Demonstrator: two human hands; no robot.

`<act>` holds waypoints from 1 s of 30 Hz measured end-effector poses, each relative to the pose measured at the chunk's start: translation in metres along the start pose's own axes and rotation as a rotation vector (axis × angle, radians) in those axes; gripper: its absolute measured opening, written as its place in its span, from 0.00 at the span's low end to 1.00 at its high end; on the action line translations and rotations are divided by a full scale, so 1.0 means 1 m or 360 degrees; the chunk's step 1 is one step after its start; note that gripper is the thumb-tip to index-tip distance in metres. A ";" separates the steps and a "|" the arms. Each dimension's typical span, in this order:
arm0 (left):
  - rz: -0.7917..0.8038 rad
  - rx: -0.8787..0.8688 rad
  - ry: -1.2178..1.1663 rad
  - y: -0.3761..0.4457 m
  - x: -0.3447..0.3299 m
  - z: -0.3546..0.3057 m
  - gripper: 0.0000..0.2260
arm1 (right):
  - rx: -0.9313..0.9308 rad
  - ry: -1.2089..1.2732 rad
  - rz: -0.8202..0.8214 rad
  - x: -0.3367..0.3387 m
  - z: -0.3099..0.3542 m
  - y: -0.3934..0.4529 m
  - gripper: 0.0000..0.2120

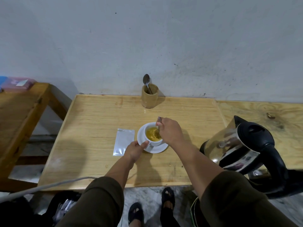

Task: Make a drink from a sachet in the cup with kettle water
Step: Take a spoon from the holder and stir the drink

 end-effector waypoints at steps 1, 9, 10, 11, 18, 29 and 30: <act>0.0001 0.0006 0.0002 0.000 0.000 0.001 0.25 | 0.0003 -0.0013 -0.0012 0.000 0.000 0.000 0.14; -0.0015 0.0003 0.0013 0.000 -0.001 0.000 0.25 | -0.0003 0.0195 0.0130 -0.010 0.002 -0.004 0.13; -0.0014 0.0004 0.0017 0.000 -0.001 0.001 0.25 | -0.0008 0.0220 0.0142 -0.009 0.002 -0.004 0.13; -0.0011 0.0003 0.0021 0.000 -0.001 0.000 0.25 | -0.0016 0.0224 0.0149 -0.007 0.001 -0.003 0.13; -0.0017 -0.0022 0.0015 -0.001 -0.001 -0.003 0.23 | 0.0023 -0.0045 0.0004 0.000 -0.001 0.002 0.13; 0.0010 -0.0031 0.0047 -0.004 -0.002 -0.003 0.24 | -0.0180 0.0546 0.0202 -0.005 -0.010 -0.018 0.09; 0.0013 -0.0026 0.0041 -0.004 -0.002 -0.003 0.24 | -0.0259 0.0703 0.0253 -0.003 -0.012 -0.021 0.08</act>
Point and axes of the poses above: each hand's wrist, its own y-axis towards the middle knuckle, its own x-axis out of the back of the hand, z = x × y, the point moved 7 cm from there along y, towards the middle knuckle, and after that the axes turned 7 degrees about -z, right-handed, at the moved point
